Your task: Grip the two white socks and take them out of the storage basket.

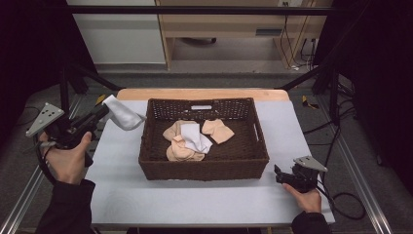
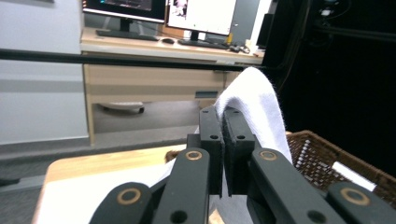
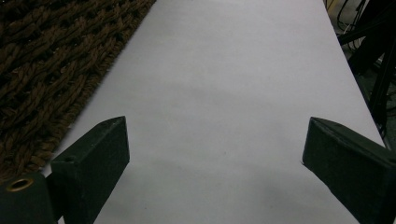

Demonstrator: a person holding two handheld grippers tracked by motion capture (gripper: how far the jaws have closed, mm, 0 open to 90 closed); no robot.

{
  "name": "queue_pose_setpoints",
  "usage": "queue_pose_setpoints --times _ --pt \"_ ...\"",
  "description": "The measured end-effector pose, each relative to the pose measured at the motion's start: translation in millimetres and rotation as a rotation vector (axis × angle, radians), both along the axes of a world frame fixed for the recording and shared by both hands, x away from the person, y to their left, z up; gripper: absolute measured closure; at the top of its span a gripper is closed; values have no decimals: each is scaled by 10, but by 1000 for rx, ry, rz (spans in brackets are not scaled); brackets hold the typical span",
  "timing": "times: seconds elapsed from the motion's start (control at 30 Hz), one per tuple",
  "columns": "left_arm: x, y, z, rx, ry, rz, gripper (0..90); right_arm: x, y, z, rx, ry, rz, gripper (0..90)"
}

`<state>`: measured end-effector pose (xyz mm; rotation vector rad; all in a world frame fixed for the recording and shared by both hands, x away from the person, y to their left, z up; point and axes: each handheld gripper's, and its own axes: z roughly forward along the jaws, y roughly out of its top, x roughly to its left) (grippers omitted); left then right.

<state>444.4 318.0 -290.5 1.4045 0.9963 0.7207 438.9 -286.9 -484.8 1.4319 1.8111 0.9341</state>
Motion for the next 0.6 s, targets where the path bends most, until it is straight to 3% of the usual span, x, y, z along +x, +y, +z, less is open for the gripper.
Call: queue_pose_setpoints --times 0.23,0.6 --pt "-26 181 -215 -4 42 35 871 0 1 0 -2 2 1 76" --pt "-26 294 -630 24 135 58 871 1 1 -1 -5 3 2 76"
